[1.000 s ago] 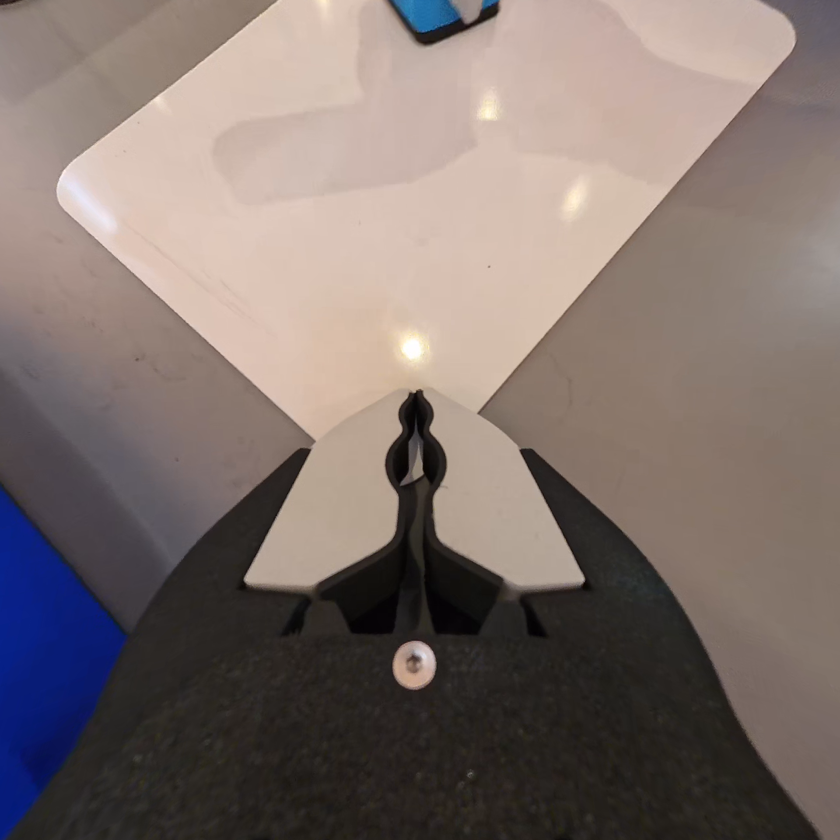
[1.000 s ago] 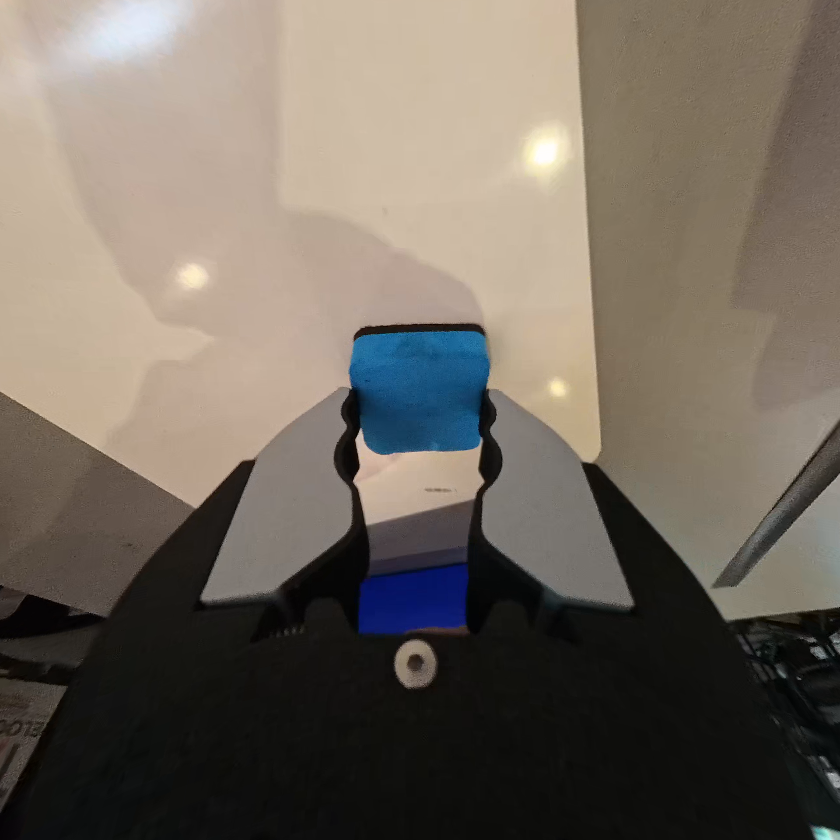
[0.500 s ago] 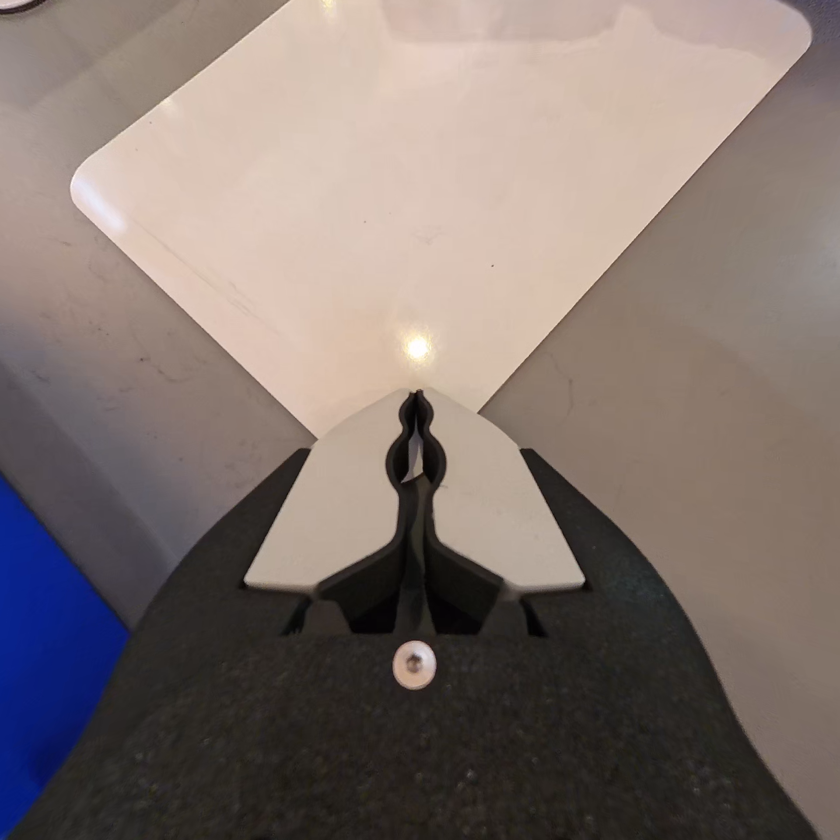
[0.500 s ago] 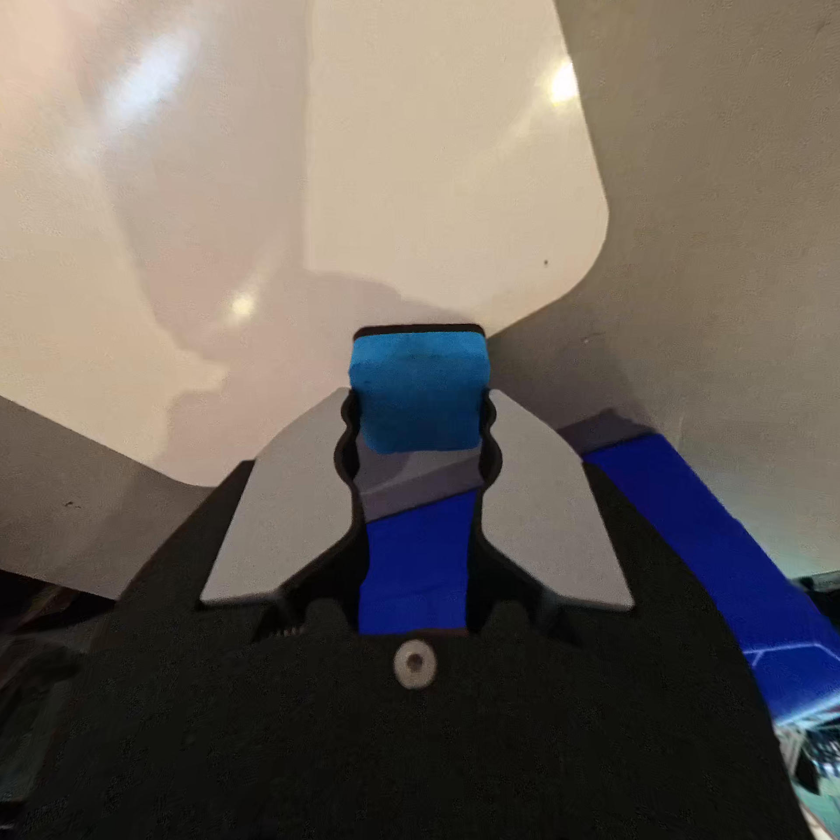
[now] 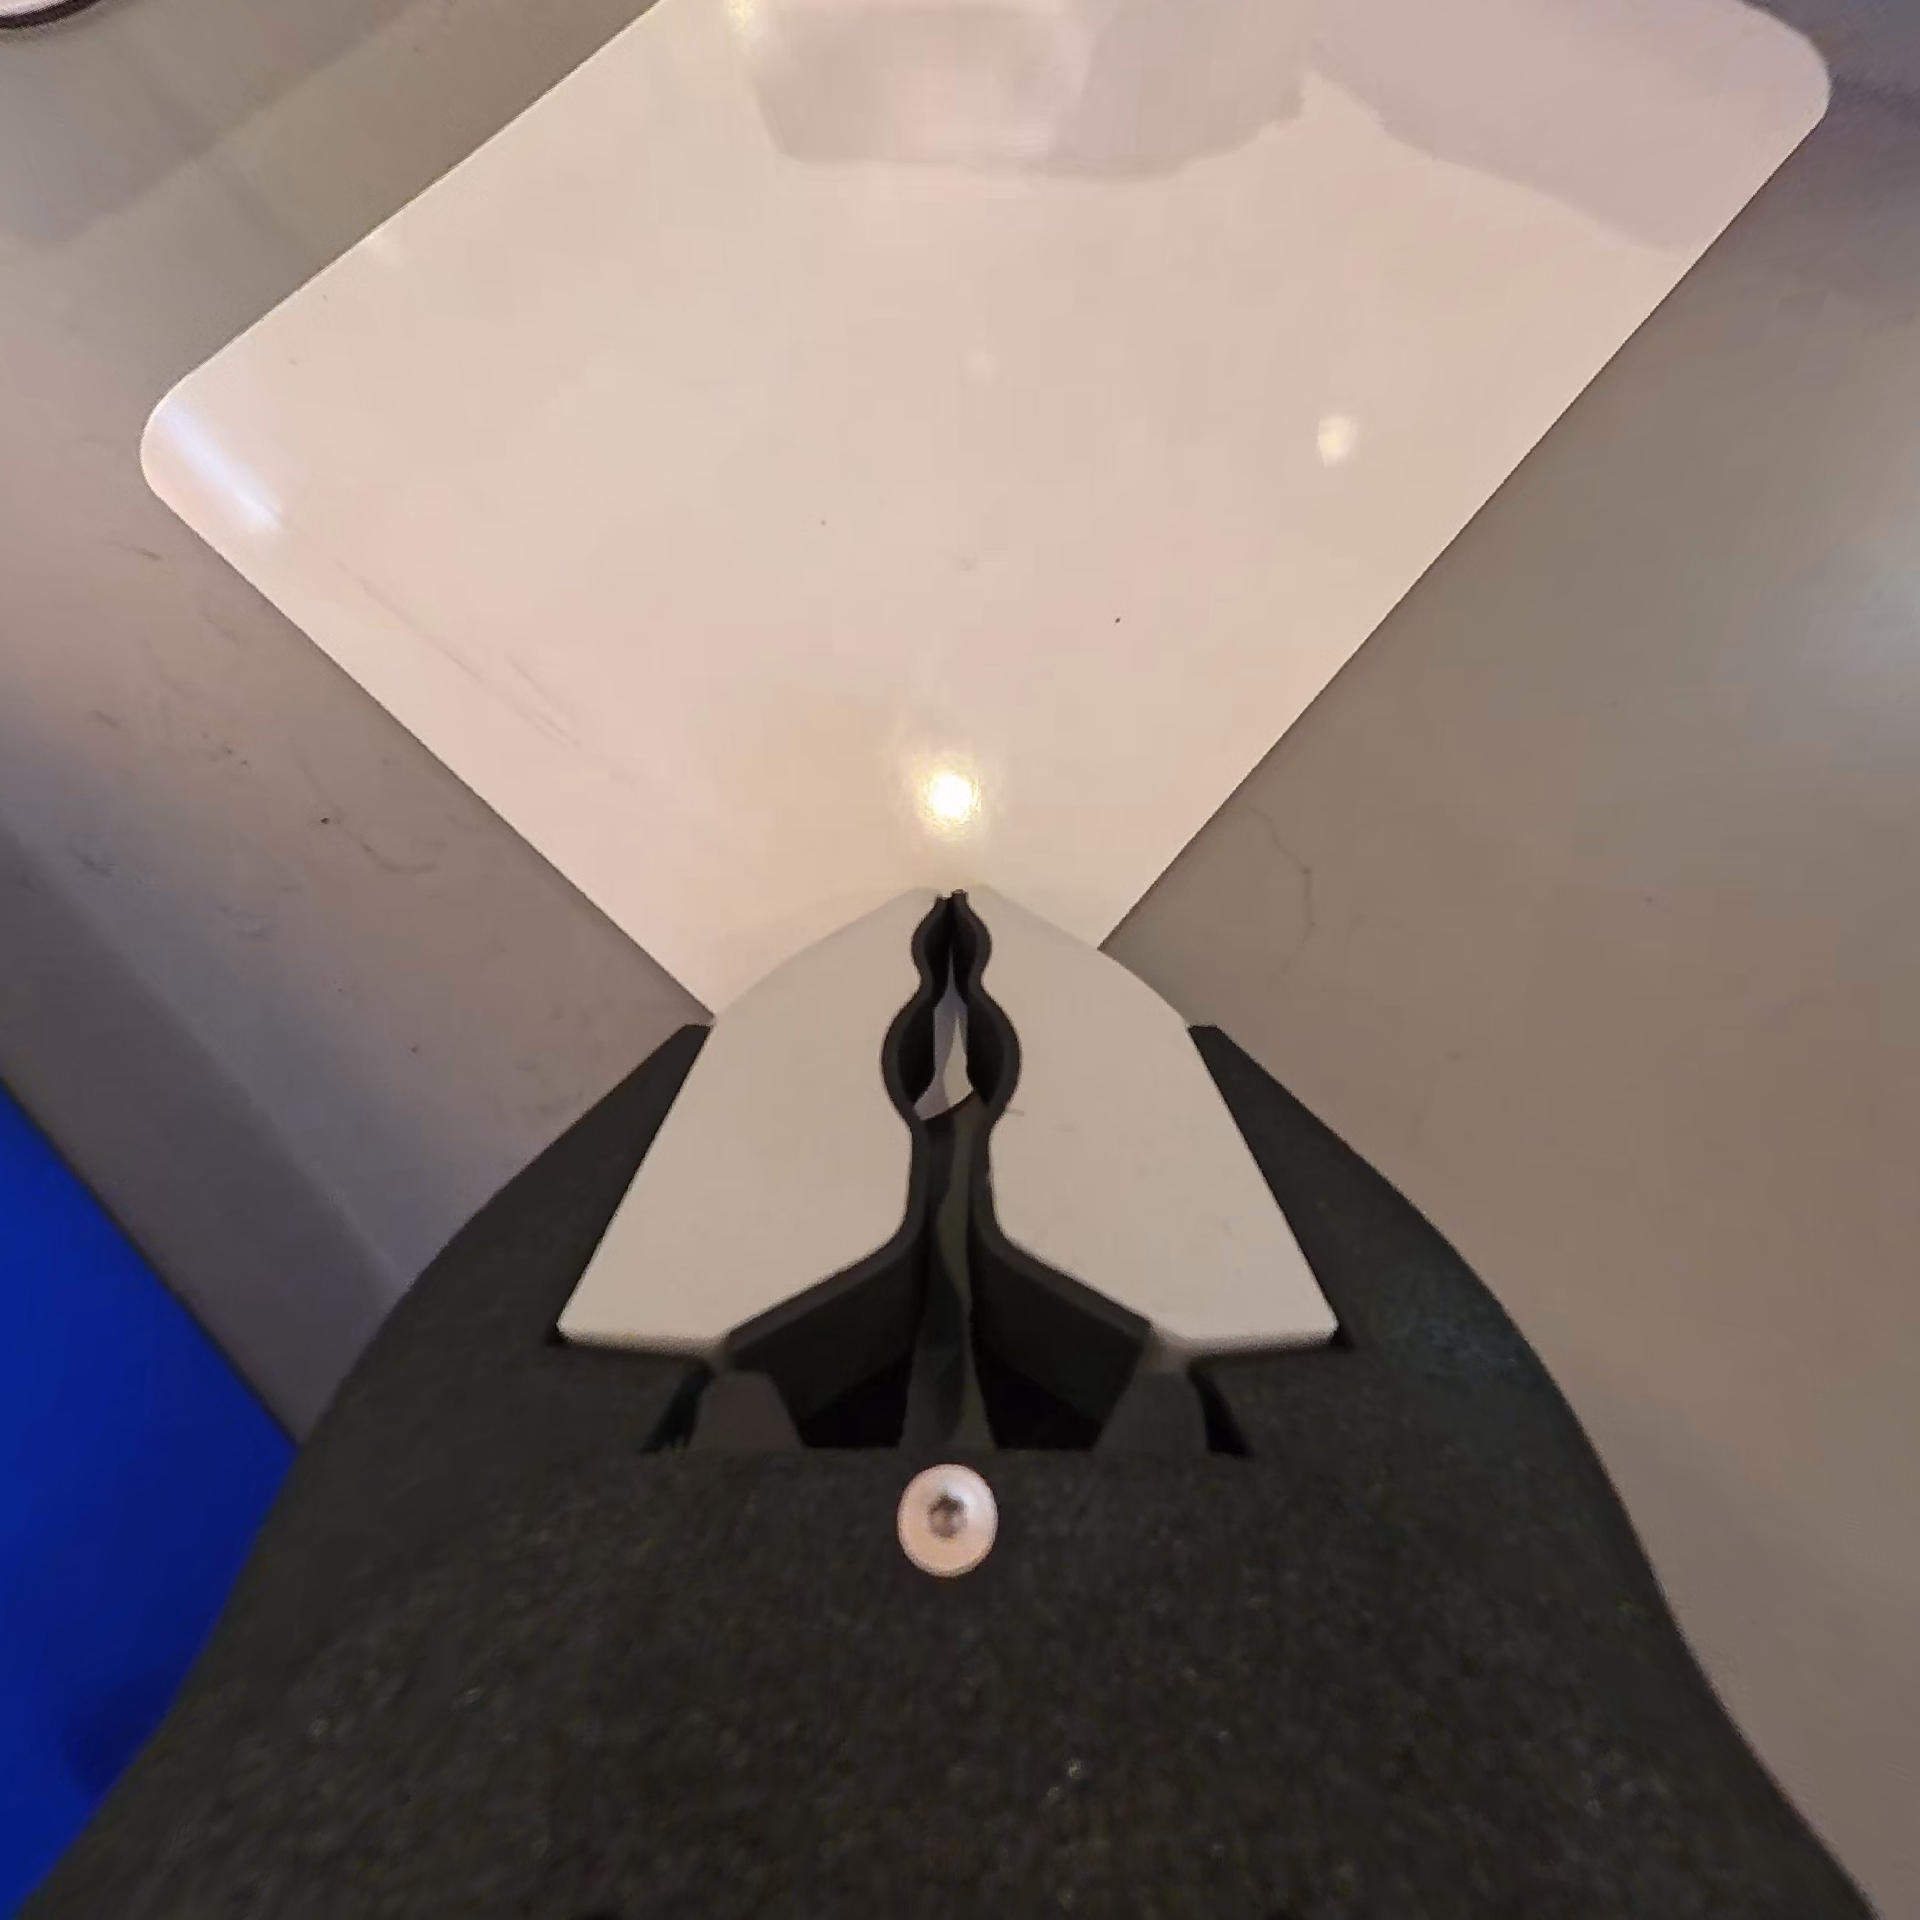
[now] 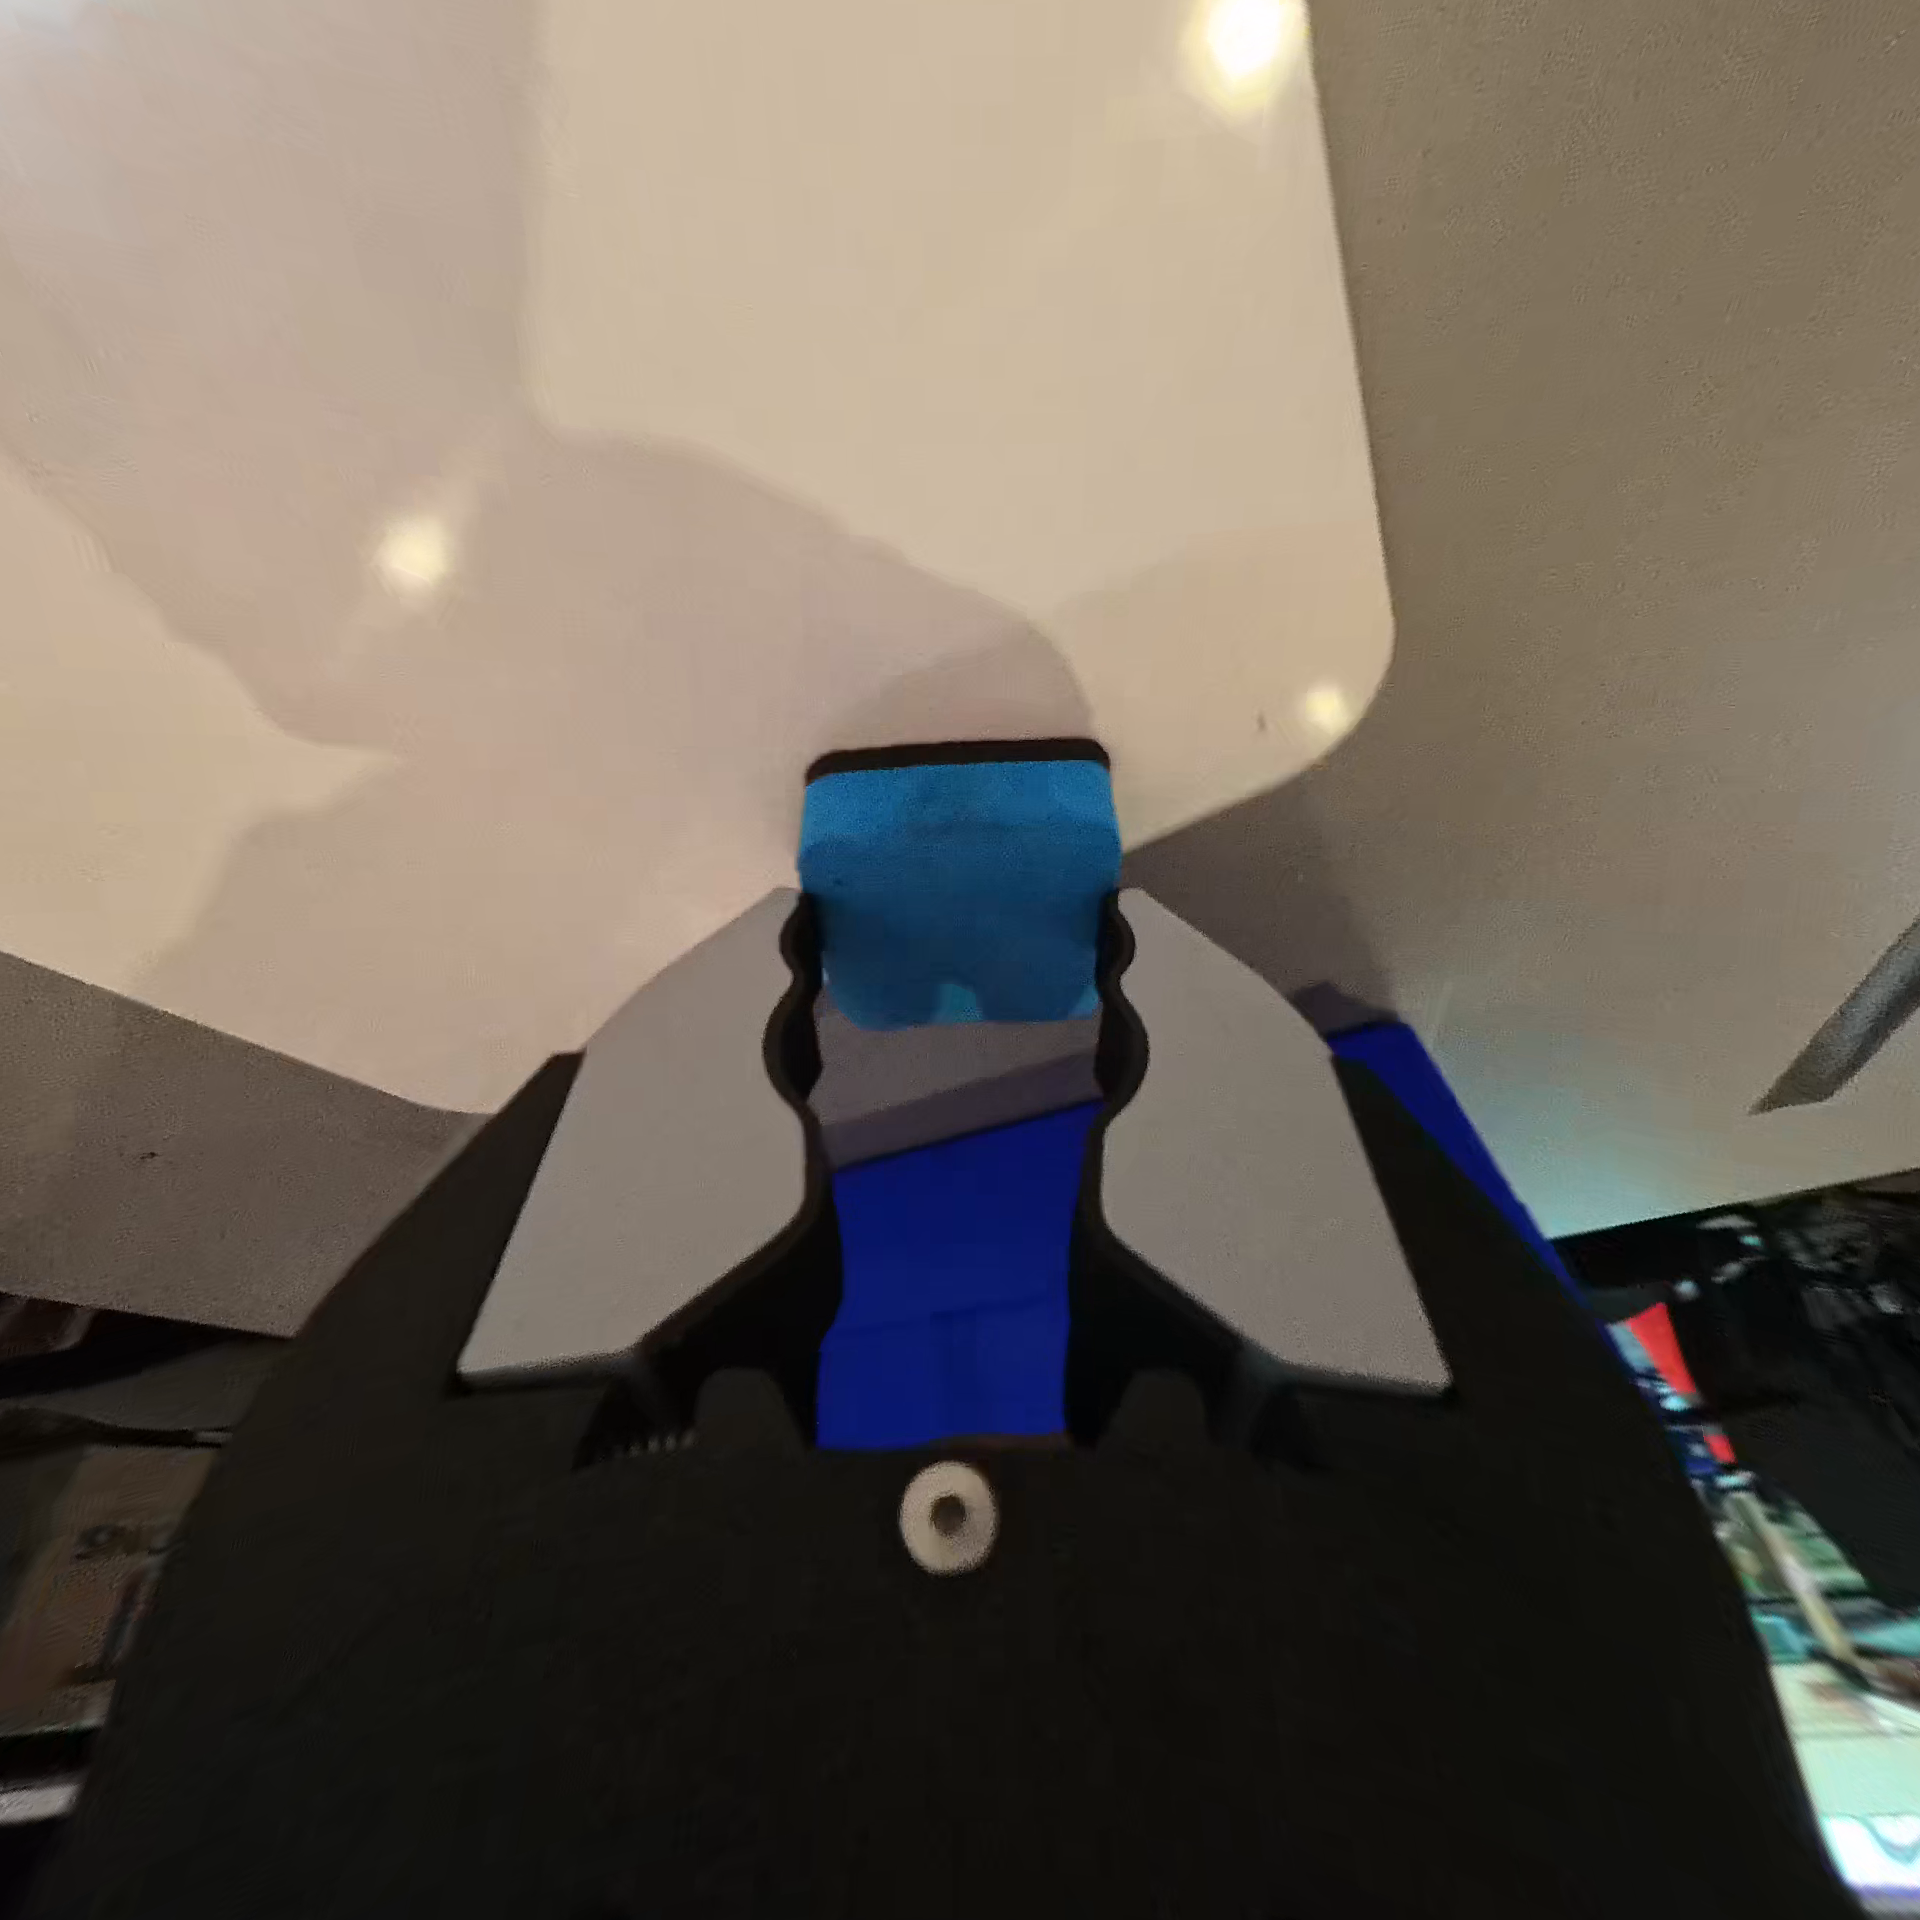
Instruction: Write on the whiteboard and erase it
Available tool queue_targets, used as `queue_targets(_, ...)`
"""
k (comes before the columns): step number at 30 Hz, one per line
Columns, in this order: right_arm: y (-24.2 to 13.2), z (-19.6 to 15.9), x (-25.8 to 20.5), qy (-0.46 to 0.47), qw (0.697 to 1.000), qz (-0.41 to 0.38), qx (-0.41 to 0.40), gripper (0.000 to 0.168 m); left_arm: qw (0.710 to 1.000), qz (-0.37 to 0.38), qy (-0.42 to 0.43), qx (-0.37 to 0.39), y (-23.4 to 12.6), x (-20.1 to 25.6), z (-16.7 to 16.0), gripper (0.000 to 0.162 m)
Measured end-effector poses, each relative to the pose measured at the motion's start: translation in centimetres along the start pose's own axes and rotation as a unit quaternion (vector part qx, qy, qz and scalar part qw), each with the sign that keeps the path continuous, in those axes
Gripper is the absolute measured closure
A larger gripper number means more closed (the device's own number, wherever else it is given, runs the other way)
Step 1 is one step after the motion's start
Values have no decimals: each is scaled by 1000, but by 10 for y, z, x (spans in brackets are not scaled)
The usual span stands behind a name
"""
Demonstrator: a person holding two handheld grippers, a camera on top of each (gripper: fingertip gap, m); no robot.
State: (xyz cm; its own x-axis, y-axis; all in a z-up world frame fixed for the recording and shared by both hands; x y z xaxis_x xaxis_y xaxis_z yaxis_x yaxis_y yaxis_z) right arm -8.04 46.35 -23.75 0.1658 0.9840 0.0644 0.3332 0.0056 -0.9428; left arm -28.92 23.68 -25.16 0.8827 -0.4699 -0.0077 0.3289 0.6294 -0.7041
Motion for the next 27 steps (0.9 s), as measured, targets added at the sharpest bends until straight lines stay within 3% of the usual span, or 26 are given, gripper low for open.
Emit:
queue_targets(5,-46,122,-64,-108,992,-19,58,118,1000,-1,-3,-1,1,-1,1,162)
queue_targets(7,-56,147,-74,-134,989,-34,53,118,1000,-2,-4,-1,1,-1,1,162)
queue_targets(14,-41,113,-15,-39,998,-26,35,118,1000,5,0,0,0,-1,0,162)
queue_targets(19,-57,144,-102,-177,981,-57,53,118,1000,24,-4,-2,-4,-3,-4,162)
queue_targets(24,-48,122,-83,-75,997,-5,35,118,999,49,-12,-10,-14,-8,-14,162)
queue_targets(27,-46,108,-129,-100,995,-14,6,118,999,38,-18,-2,-13,-8,-13,162)
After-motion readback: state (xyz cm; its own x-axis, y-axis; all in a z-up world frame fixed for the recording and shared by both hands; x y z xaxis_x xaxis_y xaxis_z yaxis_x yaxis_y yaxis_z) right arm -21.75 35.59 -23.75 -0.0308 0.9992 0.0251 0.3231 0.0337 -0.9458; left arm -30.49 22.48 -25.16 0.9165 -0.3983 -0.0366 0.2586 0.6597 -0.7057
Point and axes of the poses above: each gripper's, where its closed fingertips meet, y out along the fingers, z out of its top, x = y × z across the jaws, the point moved 4 cm from there along -y, back along the fingers, and after that the axes turned 2 degrees about -y, right-handed, at the moved point
